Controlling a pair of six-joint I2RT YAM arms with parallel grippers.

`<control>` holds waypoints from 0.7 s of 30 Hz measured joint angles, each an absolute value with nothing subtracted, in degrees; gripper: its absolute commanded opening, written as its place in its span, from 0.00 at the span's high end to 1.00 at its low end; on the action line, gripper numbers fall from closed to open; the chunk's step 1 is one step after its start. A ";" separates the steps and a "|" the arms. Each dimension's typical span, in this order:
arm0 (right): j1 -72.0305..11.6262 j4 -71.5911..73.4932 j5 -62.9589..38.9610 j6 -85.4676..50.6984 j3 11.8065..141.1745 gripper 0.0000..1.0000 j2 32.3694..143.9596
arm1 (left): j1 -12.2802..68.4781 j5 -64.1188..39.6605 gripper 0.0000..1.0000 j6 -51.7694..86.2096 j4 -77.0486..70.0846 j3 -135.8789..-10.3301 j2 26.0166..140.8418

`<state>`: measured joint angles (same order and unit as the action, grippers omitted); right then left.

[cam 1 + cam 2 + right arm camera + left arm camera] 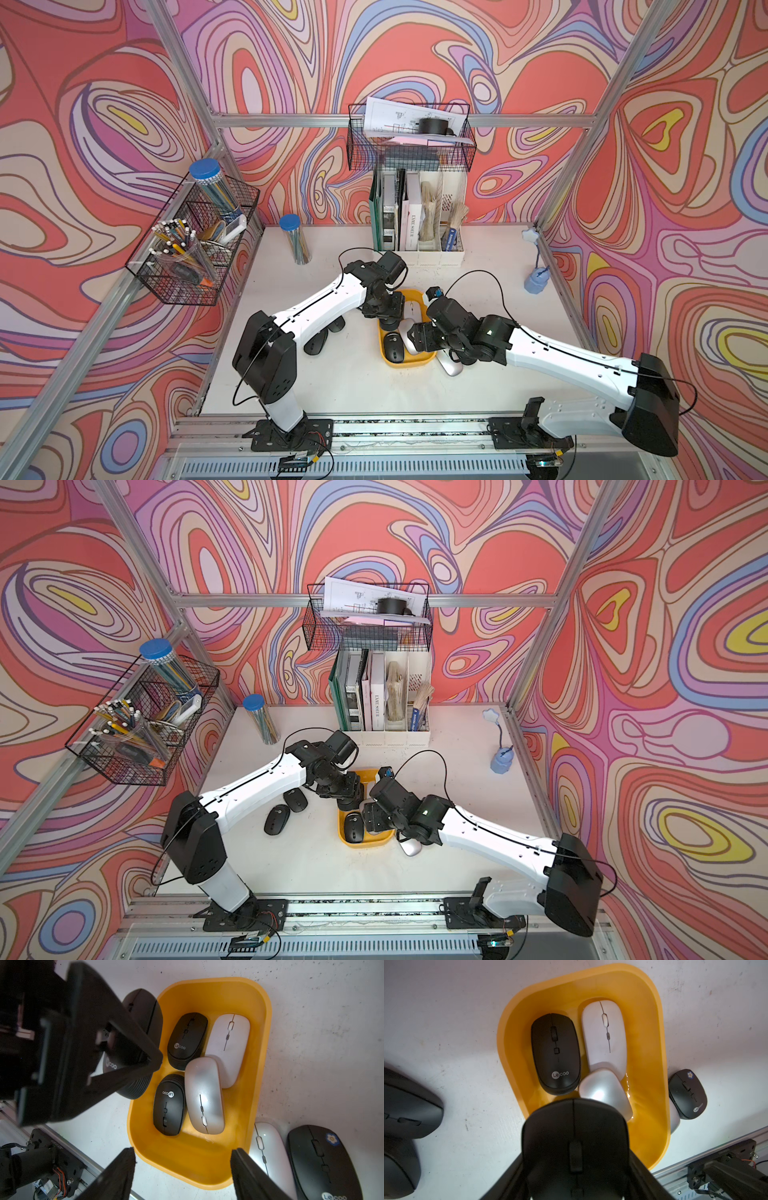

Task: Put the mouse in the storage box
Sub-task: Pick up the mouse from the center of the board, then place the mouse in the storage box.

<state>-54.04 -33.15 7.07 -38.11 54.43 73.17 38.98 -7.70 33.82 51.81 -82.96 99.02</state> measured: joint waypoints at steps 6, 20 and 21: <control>-51.24 -35.73 7.90 -38.44 54.41 0.25 71.09 | 39.05 -11.38 0.44 33.28 51.77 -89.78 107.00; -49.52 -41.91 11.07 -38.19 53.49 0.25 63.44 | 39.09 -13.52 0.41 33.01 51.92 -96.01 117.16; -49.52 -42.11 11.18 -38.19 53.25 0.24 63.02 | 39.09 -13.45 0.40 33.01 51.96 -96.07 117.49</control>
